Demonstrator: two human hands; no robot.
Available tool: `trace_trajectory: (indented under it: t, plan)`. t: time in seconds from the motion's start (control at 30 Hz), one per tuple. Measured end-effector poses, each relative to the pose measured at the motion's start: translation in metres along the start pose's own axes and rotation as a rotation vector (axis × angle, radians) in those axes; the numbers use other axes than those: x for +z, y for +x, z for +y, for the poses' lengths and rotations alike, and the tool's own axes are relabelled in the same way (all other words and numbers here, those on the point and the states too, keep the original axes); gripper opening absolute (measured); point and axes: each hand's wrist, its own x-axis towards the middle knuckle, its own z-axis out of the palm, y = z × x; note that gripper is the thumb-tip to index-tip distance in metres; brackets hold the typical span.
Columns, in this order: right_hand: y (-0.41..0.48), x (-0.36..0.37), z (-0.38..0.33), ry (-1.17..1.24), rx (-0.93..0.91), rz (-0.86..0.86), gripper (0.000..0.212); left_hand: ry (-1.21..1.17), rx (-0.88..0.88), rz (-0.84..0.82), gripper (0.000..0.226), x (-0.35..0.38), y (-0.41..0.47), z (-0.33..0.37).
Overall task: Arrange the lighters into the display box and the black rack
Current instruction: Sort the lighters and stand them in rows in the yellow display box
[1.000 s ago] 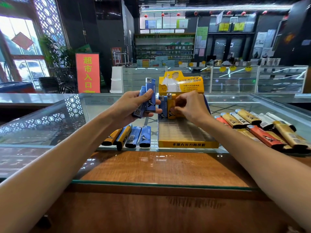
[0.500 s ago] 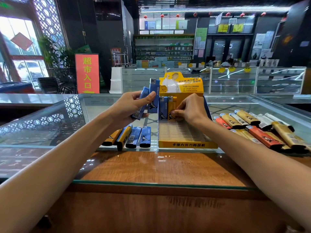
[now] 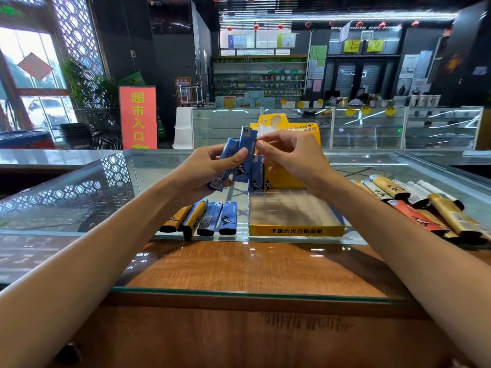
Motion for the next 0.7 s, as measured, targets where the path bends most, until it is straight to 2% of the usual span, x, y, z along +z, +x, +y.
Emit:
trace_trajectory:
  t: [0.07, 0.13, 0.23, 0.33, 0.4, 0.5, 0.7]
  plan:
    - [-0.002, 0.004, -0.006, 0.136, 0.01, -0.081, 0.008, -0.017, 0.011, -0.018, 0.023, 0.001, -0.001, 0.0]
    - [-0.003, 0.006, -0.007, 0.135, -0.023, -0.091, 0.012, -0.026, 0.02, -0.027, 0.022, 0.001, -0.001, 0.0]
    - [0.0, 0.006, -0.005, 0.171, -0.031, -0.027, 0.012, -0.03, 0.009, -0.027, 0.018, 0.001, 0.001, 0.0]
    - [0.005, -0.001, 0.001, 0.24, 0.022, 0.071, 0.009, -0.104, -0.048, 0.03, 0.023, -0.003, 0.004, 0.003]
    - [0.007, -0.007, 0.008, 0.123, 0.055, 0.13, 0.011, -0.138, -0.083, 0.059, 0.026, -0.006, 0.004, 0.006]
    - [0.006, -0.007, 0.019, -0.172, 0.06, 0.12, 0.023, -0.156, -0.113, 0.054, 0.029, -0.008, 0.005, 0.007]
    - [0.004, 0.007, 0.024, -0.46, -0.088, 0.112, 0.02, -0.12, -0.072, 0.01, 0.021, -0.009, 0.003, 0.003]
